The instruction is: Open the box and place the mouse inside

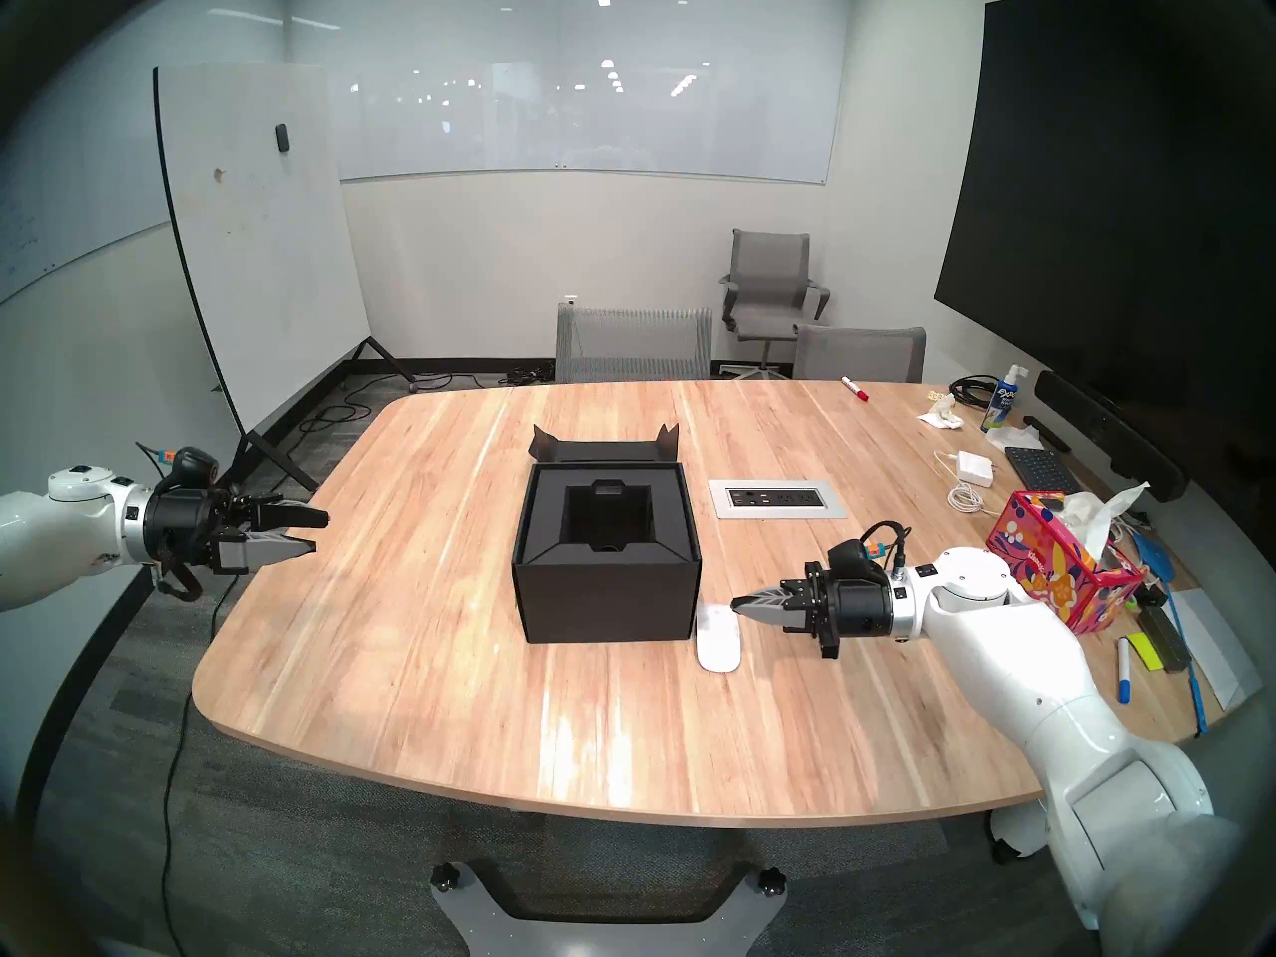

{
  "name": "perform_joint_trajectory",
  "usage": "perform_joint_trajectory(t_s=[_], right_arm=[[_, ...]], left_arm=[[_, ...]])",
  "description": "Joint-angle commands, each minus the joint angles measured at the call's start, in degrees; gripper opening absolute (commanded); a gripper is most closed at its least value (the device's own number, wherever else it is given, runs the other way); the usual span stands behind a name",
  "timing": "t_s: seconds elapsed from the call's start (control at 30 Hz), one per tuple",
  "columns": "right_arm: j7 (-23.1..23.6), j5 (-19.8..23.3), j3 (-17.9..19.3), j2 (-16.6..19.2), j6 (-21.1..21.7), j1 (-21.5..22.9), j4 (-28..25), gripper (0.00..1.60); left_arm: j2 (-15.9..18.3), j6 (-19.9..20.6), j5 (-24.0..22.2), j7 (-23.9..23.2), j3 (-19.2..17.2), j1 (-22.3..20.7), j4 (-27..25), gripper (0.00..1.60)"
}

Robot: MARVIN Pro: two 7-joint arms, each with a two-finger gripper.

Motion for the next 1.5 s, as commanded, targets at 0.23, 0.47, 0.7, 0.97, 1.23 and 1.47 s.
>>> perform_joint_trajectory(t_s=[0.23,0.47,0.7,0.97,1.23,1.47], right_arm=[[0.5,0.8,-3.5,-2.8,-0.7,6.9,5.4,0.00],[0.5,1.6,-6.0,-2.3,-0.2,8.2,5.2,0.00],[0.5,3.5,-10.0,-0.6,2.5,8.8,3.3,0.00],[0.5,6.7,-14.1,1.5,5.8,9.0,1.0,0.00],[0.5,9.4,-17.9,2.7,7.1,10.4,1.3,0.00],[0.5,5.8,-17.8,2.2,3.0,12.5,3.9,0.00]], left_arm=[[-0.1,0.1,-0.5,0.0,-0.6,-0.7,-0.1,1.60],[-0.1,0.1,-0.5,0.0,-0.6,-0.7,-0.1,1.60],[-0.1,0.1,-0.5,0.0,-0.6,-0.7,-0.1,1.60],[-0.1,0.1,-0.5,0.0,-0.6,-0.7,-0.1,1.60],[-0.1,0.1,-0.5,0.0,-0.6,-0.6,-0.1,1.60],[-0.1,0.1,-0.5,0.0,-0.6,-0.7,-0.1,1.60]])
